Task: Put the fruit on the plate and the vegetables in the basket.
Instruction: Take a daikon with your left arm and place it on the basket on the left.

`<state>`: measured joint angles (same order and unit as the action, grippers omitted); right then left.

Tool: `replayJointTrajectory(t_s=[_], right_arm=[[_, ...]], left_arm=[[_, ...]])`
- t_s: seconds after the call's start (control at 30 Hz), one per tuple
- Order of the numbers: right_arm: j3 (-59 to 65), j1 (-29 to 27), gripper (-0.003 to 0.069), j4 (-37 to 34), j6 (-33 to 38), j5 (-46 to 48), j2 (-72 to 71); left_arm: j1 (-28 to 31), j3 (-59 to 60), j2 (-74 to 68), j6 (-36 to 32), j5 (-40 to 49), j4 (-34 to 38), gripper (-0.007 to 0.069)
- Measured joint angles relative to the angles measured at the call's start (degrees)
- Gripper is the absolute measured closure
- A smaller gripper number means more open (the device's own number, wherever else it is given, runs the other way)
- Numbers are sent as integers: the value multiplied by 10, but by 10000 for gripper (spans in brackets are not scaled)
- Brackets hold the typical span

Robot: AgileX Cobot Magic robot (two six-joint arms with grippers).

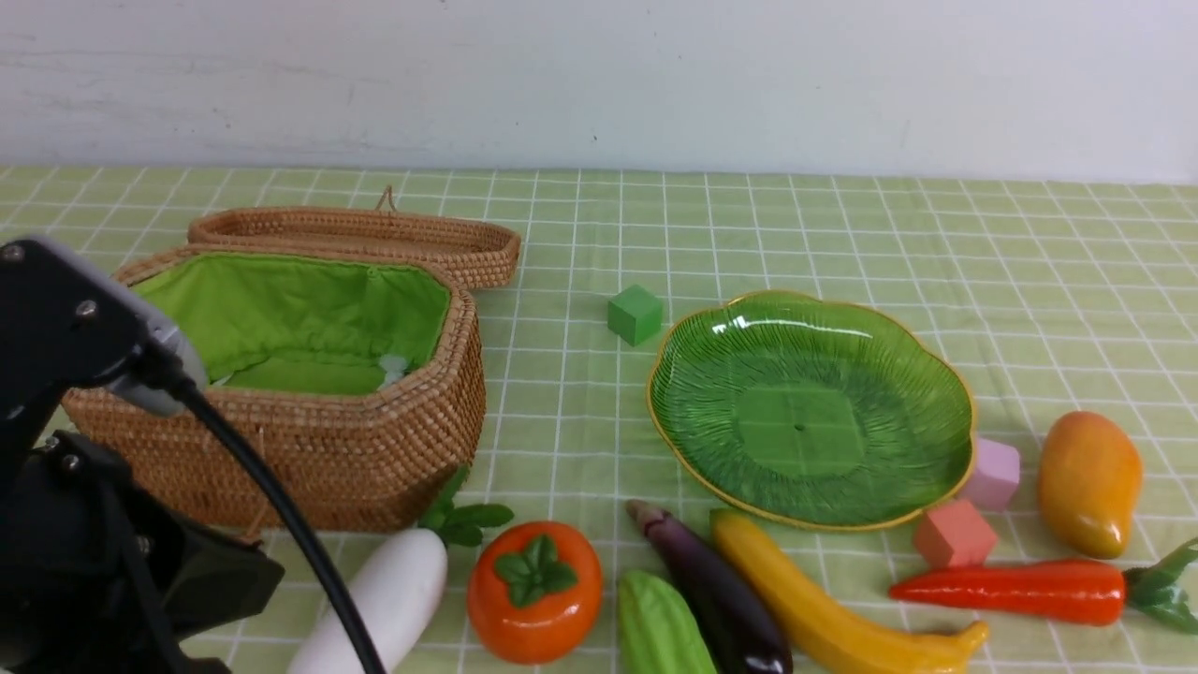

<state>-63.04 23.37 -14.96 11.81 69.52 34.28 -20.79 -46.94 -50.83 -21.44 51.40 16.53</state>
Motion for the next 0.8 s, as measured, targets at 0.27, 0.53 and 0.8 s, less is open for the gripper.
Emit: replayJointTrajectory(t_s=[0.27,0.53,0.8], right_arm=[[0,0,564,0,0,2,0],[0,0,556,0,0,4,0],[0,0,550,0,0,5,0]], left_arm=[[0,0,-91,-11,-16,-2,425],[0,0,-217,-5,-58,-10,121],[0,0,-317,40,-121,-56,29]])
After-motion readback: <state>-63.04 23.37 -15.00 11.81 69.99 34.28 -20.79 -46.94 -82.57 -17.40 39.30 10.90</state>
